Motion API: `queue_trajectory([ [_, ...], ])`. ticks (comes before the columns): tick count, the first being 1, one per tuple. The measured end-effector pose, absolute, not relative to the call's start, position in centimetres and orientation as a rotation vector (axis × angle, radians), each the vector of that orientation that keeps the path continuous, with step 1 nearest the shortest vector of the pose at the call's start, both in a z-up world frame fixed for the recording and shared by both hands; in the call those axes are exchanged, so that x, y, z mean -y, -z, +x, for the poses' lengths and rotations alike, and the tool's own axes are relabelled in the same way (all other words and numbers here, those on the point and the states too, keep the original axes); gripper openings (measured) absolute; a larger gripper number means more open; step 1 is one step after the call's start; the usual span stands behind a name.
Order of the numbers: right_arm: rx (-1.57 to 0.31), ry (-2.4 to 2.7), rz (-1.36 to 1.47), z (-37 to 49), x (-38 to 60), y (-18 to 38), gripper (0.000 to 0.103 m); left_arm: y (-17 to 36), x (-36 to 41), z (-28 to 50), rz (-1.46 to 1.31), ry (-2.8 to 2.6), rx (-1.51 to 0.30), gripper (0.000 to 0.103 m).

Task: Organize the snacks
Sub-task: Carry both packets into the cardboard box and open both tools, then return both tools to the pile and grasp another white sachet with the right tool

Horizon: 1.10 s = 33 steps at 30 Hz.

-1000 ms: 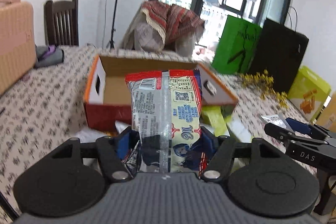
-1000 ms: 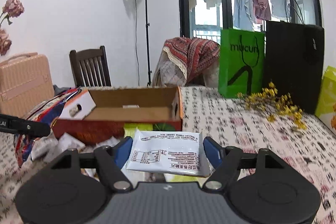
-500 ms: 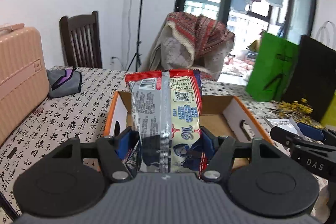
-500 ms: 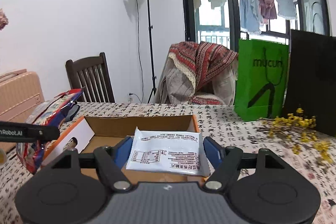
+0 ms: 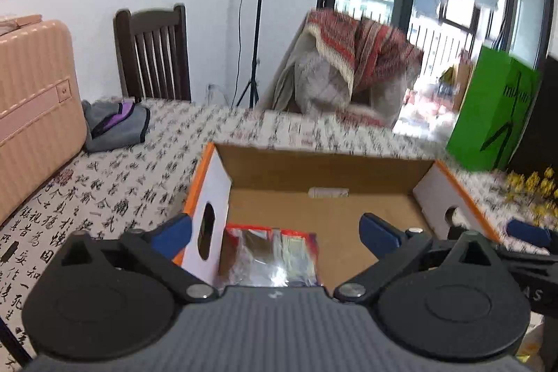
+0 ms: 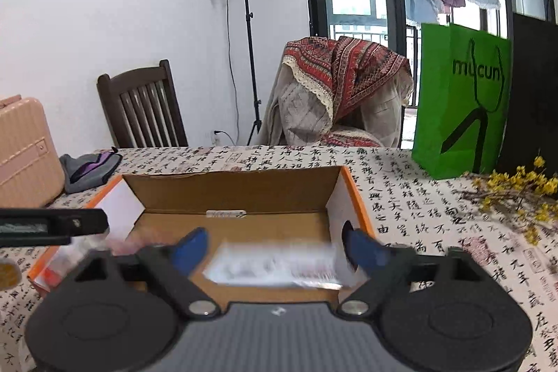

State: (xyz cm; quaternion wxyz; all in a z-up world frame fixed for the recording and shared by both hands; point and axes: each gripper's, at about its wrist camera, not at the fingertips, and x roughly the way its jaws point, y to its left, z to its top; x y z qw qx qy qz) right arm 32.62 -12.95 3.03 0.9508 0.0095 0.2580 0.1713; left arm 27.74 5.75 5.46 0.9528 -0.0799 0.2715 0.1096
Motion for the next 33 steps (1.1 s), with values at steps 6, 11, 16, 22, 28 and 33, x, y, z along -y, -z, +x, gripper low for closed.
queue_trajectory([
  [6, -0.5, -0.369, 0.064, 31.0, 14.7, -3.9, 0.103, -5.9, -6.0, 25.9, -0.181, -0.184, -0.534, 0.103],
  [11, -0.47, -0.387, 0.048, 27.2, 16.1, -5.1, 0.103, -6.4, -5.5, 22.3, -0.188, -0.125, -0.496, 0.103],
  [16, -0.456, -0.389, -0.01, 22.6, 17.8, -5.1, 0.103, -6.2, -4.9, 17.5, -0.179, -0.085, -0.441, 0.103],
  [22, -0.463, -0.397, -0.019, 18.1, 19.8, -3.9, 0.103, -4.9, -4.5, 13.4, -0.171, -0.051, -0.44, 0.103],
  [28, -0.485, -0.362, -0.04, 14.6, 21.4, -2.2, 0.103, -2.2, -4.4, 10.1, -0.174, -0.019, -0.473, 0.103],
  [33, -0.556, -0.349, -0.031, 12.9, 22.2, -0.2, 0.103, 0.1, -4.4, 8.2, -0.184, -0.012, -0.523, 0.103],
])
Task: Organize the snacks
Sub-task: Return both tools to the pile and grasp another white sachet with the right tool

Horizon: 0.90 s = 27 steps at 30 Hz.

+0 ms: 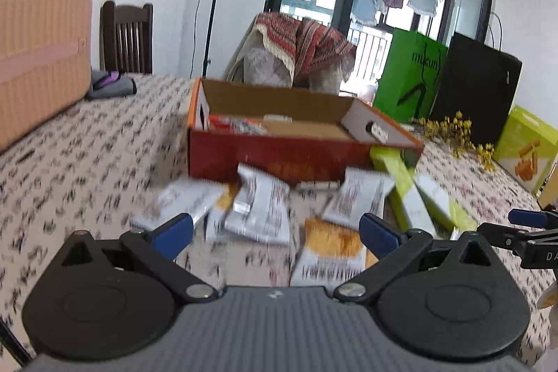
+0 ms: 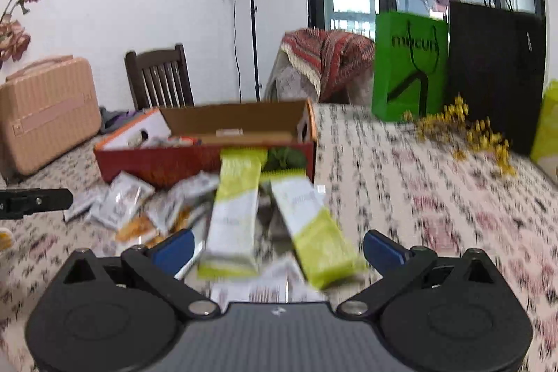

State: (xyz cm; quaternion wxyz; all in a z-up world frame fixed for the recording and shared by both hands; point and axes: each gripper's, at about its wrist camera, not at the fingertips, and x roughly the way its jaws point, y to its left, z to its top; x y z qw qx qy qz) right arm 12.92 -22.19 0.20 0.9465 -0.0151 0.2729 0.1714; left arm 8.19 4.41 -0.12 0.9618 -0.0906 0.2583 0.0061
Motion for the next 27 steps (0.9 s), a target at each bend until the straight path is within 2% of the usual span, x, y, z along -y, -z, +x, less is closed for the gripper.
queue_trajectory([
  [5, -0.589, -0.354, -0.054, 11.5, 21.6, 1.5, 0.103, 1.4, -4.5, 7.1, -0.214, 0.013, -0.565, 0.103],
  [7, -0.597, -0.359, -0.066, 11.1, 21.2, 2.0, 0.098, 1.8, -4.3, 6.7, -0.215, 0.026, -0.573, 0.103],
  [9, -0.597, -0.359, -0.089, 10.7, 20.6, 2.3, 0.084, 1.9, -4.1, 6.4, -0.21, 0.035, -0.574, 0.103],
  [14, -0.6, -0.344, -0.175, 10.5, 19.2, 3.2, 0.072, 2.1, -3.5, 6.3, -0.201, 0.053, -0.578, 0.103],
  [17, -0.622, -0.348, -0.198, 10.6, 18.8, 3.7, 0.058, 2.1, -3.3, 6.2, -0.202, 0.059, -0.58, 0.103],
  [21, -0.605, -0.345, -0.223, 10.3, 18.4, 3.8, 0.054, 2.2, -3.2, 6.3, -0.201, 0.059, -0.585, 0.103],
  [27, -0.571, -0.349, -0.174, 10.1, 19.4, 3.0, 0.054, 2.3, -3.2, 6.6, -0.203, 0.054, -0.597, 0.103],
])
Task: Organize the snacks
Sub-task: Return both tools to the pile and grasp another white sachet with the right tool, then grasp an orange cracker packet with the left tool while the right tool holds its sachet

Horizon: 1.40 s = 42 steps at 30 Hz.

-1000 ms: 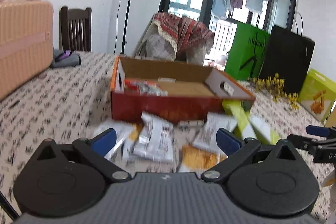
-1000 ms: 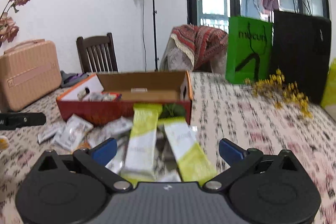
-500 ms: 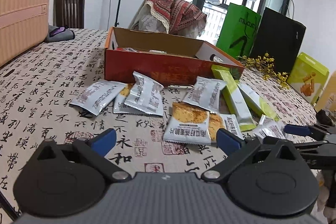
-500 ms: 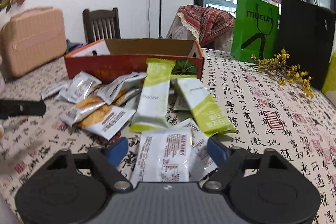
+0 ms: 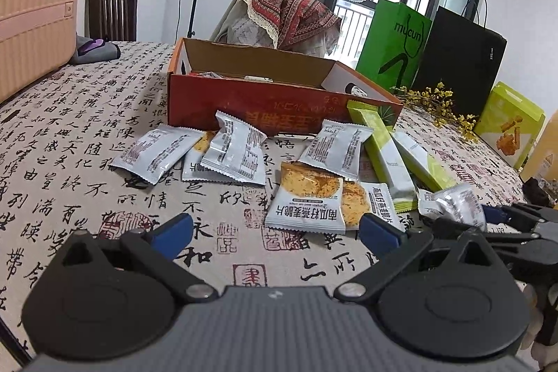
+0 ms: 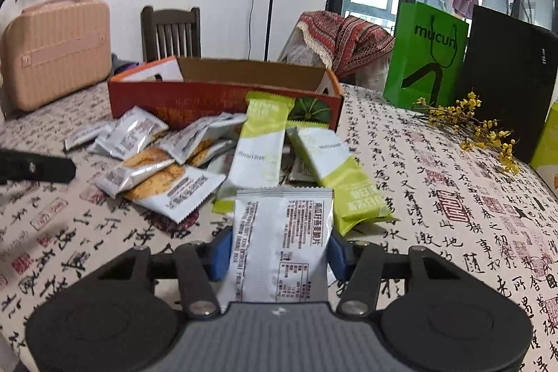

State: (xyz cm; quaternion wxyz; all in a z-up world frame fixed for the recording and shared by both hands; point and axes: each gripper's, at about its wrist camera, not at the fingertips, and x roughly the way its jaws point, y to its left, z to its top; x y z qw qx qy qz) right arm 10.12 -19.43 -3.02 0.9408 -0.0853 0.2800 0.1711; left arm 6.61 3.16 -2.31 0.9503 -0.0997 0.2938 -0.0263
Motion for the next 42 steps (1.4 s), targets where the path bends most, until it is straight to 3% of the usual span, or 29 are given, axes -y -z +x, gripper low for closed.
queue_trajectory([
  [20, -0.514, -0.295, -0.013, 10.8, 23.6, 1.6, 0.054, 2.8, -0.4, 13.3, -0.227, 0.037, -0.729, 0.103],
  [28, -0.525, -0.3, -0.006, 11.0, 23.6, 2.1, 0.055, 3.6, 0.2, 14.5, -0.181, 0.032, -0.734, 0.081],
  [31, -0.529, -0.302, -0.003, 11.2, 23.5, 2.2, 0.055, 3.5, 0.3, 14.3, -0.183, 0.06, -0.723, 0.061],
  [42, -0.528, -0.306, -0.002, 11.2, 23.3, 2.2, 0.055, 2.5, 0.1, 12.5, -0.168, 0.078, -0.668, 0.056],
])
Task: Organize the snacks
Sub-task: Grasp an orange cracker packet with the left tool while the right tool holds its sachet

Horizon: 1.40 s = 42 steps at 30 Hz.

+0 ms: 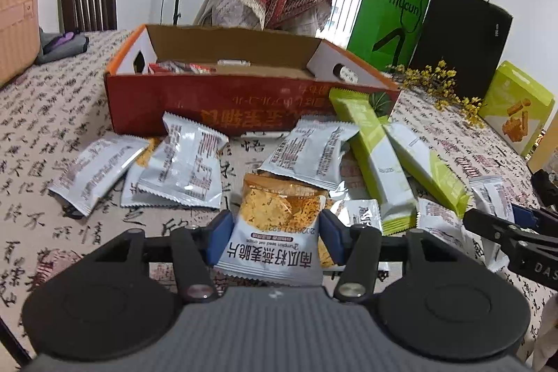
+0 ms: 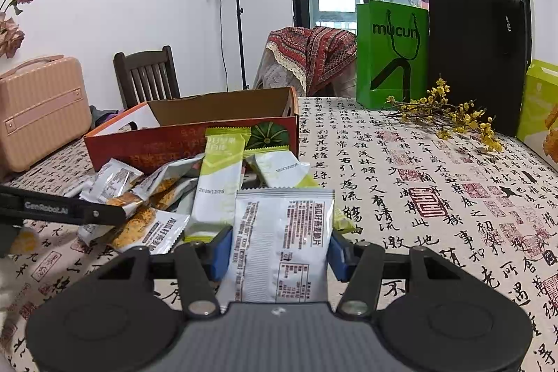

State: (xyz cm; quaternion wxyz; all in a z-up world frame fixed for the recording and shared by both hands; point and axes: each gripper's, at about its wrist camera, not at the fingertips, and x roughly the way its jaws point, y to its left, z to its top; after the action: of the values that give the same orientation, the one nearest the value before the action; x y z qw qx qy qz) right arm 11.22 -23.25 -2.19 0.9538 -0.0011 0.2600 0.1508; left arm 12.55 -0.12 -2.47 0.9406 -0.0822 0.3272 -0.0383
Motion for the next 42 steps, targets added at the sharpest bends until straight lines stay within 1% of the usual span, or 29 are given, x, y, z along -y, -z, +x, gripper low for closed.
queue_trajectory([
  [2, -0.526, -0.306, -0.002, 11.3, 23.3, 2.0, 0.055, 1.9, 0.0, 12.1, -0.161, 0.078, -0.651, 0.054],
  [3, -0.525, -0.307, -0.001, 11.3, 23.2, 1.9, 0.055, 1.6, -0.1, 11.9, -0.155, 0.081, -0.64, 0.047],
  [4, -0.519, -0.31, 0.001, 11.3, 23.1, 1.6, 0.055, 1.2, -0.1, 11.7, -0.151, 0.085, -0.633, 0.045],
  [9, -0.477, -0.326, 0.001, 11.3, 22.8, 0.3, 0.055, -0.4, -0.6, 11.0, -0.148, 0.084, -0.583, 0.046],
  [10, -0.473, -0.328, 0.001, 11.3, 22.7, 0.2, 0.055, -0.4, -0.6, 11.0, -0.149, 0.085, -0.585, 0.047],
  [12, -0.472, -0.333, 0.0, 11.3, 22.5, 0.1, 0.055, -0.2, -0.6, 11.0, -0.147, 0.086, -0.597, 0.061],
  [13, -0.475, -0.336, -0.001, 11.3, 22.4, 0.2, 0.055, 0.0, -0.6, 11.0, -0.139, 0.083, -0.606, 0.066],
  [14, -0.479, -0.338, -0.001, 11.3, 22.4, 0.3, 0.055, 0.3, -0.5, 11.2, -0.131, 0.076, -0.62, 0.073],
  [20, -0.501, -0.34, 0.004, 11.1, 22.4, 0.7, 0.055, 3.0, 0.0, 12.8, -0.102, 0.054, -0.737, 0.073],
  [24, -0.501, -0.336, 0.006, 11.0, 22.6, 0.7, 0.055, 3.7, -0.2, 12.8, -0.098, 0.045, -0.722, 0.073],
  [25, -0.502, -0.336, 0.007, 11.0, 22.7, 0.7, 0.055, 3.7, -0.3, 12.7, -0.1, 0.048, -0.719, 0.073],
  [26, -0.504, -0.335, 0.007, 11.1, 22.7, 0.8, 0.055, 3.8, -0.3, 12.7, -0.099, 0.048, -0.715, 0.066],
  [27, -0.507, -0.335, 0.008, 11.1, 22.7, 0.8, 0.055, 3.7, -0.3, 12.6, -0.095, 0.054, -0.711, 0.052],
  [34, -0.511, -0.337, 0.004, 11.2, 22.6, 1.0, 0.056, 2.9, -0.7, 11.8, -0.116, 0.076, -0.682, 0.051],
  [40, -0.507, -0.338, 0.005, 11.4, 22.5, 0.7, 0.056, 0.5, -1.2, 10.7, -0.12, 0.071, -0.602, 0.051],
  [42, -0.502, -0.342, 0.006, 11.6, 22.4, 0.5, 0.054, -0.4, -1.3, 10.6, -0.116, 0.065, -0.574, 0.051],
])
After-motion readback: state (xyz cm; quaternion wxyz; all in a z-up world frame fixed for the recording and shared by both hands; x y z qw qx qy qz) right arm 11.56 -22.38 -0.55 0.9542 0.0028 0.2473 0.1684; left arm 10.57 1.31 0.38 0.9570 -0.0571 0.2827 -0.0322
